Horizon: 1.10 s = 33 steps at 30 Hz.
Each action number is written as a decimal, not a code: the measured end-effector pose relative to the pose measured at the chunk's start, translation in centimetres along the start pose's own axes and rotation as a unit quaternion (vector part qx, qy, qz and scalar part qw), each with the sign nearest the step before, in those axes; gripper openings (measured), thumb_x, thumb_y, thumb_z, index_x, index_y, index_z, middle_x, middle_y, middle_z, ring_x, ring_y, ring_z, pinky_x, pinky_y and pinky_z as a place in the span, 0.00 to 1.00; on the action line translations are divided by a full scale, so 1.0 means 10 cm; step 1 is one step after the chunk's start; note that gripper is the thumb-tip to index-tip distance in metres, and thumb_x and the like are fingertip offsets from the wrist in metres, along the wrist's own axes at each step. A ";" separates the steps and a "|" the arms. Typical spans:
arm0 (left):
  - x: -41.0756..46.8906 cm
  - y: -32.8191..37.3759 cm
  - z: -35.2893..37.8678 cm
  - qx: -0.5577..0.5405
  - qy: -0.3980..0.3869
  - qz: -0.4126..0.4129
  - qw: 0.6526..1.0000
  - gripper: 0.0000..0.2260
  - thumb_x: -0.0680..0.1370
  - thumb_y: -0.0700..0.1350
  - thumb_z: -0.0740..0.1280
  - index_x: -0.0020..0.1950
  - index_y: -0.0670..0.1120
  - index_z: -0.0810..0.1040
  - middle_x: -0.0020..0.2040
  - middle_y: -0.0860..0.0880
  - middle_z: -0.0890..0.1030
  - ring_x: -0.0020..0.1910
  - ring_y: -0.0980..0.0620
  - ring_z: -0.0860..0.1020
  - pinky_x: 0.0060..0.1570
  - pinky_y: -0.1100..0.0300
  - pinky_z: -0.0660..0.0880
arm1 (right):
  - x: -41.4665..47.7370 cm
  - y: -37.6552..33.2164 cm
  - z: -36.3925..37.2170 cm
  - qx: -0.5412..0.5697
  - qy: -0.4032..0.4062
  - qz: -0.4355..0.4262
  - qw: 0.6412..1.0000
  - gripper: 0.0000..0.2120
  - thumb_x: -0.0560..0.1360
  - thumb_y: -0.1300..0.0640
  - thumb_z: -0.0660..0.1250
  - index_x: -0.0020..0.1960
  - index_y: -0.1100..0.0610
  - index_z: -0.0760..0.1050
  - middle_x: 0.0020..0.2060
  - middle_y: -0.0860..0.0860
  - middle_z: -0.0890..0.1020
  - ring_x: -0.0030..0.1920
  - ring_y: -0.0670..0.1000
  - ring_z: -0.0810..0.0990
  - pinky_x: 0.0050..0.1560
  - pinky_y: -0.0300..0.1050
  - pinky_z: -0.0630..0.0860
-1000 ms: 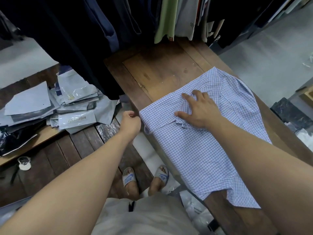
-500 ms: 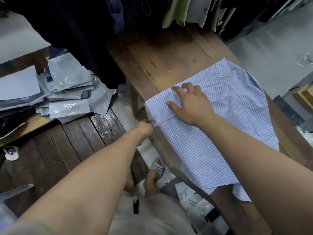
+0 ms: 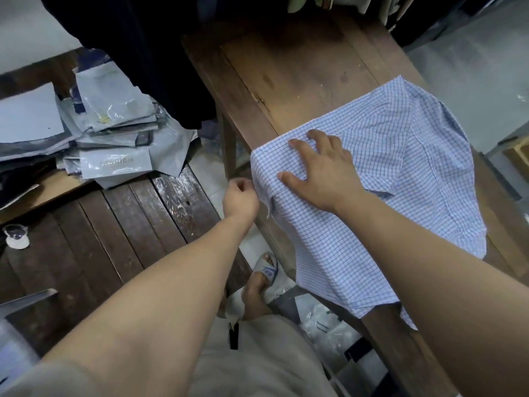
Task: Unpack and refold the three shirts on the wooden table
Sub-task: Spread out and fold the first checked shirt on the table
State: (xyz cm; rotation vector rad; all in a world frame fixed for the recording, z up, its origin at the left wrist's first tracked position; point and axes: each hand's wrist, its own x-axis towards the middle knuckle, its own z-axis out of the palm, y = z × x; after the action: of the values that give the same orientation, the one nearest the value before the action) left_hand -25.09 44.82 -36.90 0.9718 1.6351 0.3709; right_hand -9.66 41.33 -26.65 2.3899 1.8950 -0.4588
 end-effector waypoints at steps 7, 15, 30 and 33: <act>-0.16 0.66 -0.19 0.095 0.130 0.273 0.948 0.09 0.82 0.51 0.60 0.56 0.46 0.72 0.57 0.45 0.74 0.57 0.45 0.71 0.57 0.50 0.70 | -0.09 0.17 -0.19 0.118 0.041 0.035 0.992 0.24 0.79 0.43 0.64 0.72 0.52 0.71 0.67 0.53 0.72 0.68 0.56 0.68 0.69 0.55 0.66; -0.46 1.35 0.14 0.246 -0.049 0.385 0.888 0.10 0.80 0.45 0.64 0.60 0.45 0.77 0.56 0.48 0.76 0.57 0.47 0.74 0.53 0.56 0.70 | -0.32 0.77 -0.55 0.143 0.115 0.196 0.963 0.19 0.81 0.48 0.62 0.67 0.56 0.75 0.61 0.56 0.78 0.64 0.60 0.72 0.63 0.55 0.71; -0.97 1.61 1.30 0.380 -0.273 0.443 0.765 0.14 0.78 0.44 0.65 0.63 0.46 0.79 0.60 0.47 0.80 0.57 0.47 0.78 0.54 0.55 0.73 | -1.37 1.58 -0.38 0.205 0.080 0.504 0.835 0.25 0.79 0.49 0.61 0.75 0.53 0.66 0.71 0.57 0.69 0.70 0.61 0.68 0.65 0.58 0.69; -1.12 1.63 1.45 0.457 -0.276 0.493 0.686 0.17 0.77 0.46 0.65 0.66 0.48 0.78 0.64 0.45 0.78 0.65 0.42 0.72 0.63 0.46 0.72 | -1.60 1.54 -0.28 0.245 0.055 0.581 0.774 0.28 0.80 0.47 0.61 0.78 0.50 0.60 0.74 0.58 0.62 0.72 0.64 0.64 0.69 0.61 0.65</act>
State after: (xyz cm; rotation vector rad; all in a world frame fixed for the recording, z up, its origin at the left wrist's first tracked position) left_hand -5.10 42.65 -22.82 2.4495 0.4982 -0.1173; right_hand 2.42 23.18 -21.83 3.2985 -0.0303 -0.6996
